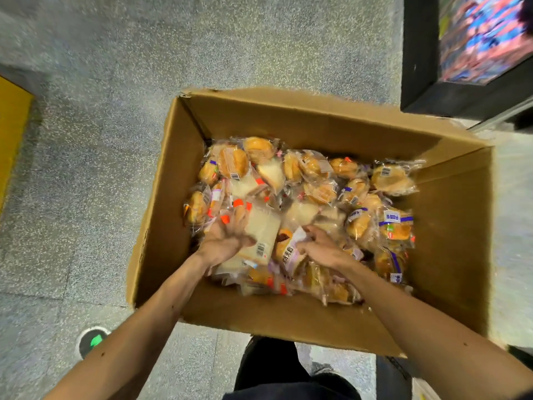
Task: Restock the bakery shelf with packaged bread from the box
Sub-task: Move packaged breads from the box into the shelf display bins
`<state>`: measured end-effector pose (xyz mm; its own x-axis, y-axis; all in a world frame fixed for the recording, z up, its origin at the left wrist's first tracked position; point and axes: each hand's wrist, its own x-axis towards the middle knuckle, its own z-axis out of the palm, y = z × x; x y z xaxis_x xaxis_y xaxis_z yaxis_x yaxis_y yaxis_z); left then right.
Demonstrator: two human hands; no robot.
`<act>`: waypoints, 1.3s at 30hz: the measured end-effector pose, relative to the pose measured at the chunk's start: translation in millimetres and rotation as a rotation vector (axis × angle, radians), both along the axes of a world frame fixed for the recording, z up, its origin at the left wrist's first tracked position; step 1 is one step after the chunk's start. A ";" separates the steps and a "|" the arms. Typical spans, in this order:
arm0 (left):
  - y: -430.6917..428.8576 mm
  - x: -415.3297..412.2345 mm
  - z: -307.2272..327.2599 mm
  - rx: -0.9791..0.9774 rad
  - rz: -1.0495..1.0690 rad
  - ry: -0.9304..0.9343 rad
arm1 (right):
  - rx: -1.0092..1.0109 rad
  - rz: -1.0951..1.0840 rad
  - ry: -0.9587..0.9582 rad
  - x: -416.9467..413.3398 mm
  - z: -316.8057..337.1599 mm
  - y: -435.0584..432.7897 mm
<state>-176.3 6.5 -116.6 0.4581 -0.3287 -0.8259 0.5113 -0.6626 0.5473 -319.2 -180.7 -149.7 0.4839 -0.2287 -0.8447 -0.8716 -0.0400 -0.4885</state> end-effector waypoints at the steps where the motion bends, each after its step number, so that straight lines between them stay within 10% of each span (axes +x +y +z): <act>1: -6.8 -1.5 7.5 -0.019 0.008 0.005 | 0.010 -0.073 -0.018 -3.8 9.0 -10.4; 16: -131.0 -121.8 157.5 -0.325 -0.469 -0.193 | 0.190 -0.942 -0.467 -208.4 198.3 -64.2; 32: -103.1 -530.9 309.9 -0.605 -1.091 0.257 | -0.619 -1.771 -0.593 -609.8 347.9 137.3; 39: -86.4 -650.0 314.6 -0.581 -1.243 0.329 | -0.581 -2.030 -0.607 -706.8 349.4 196.8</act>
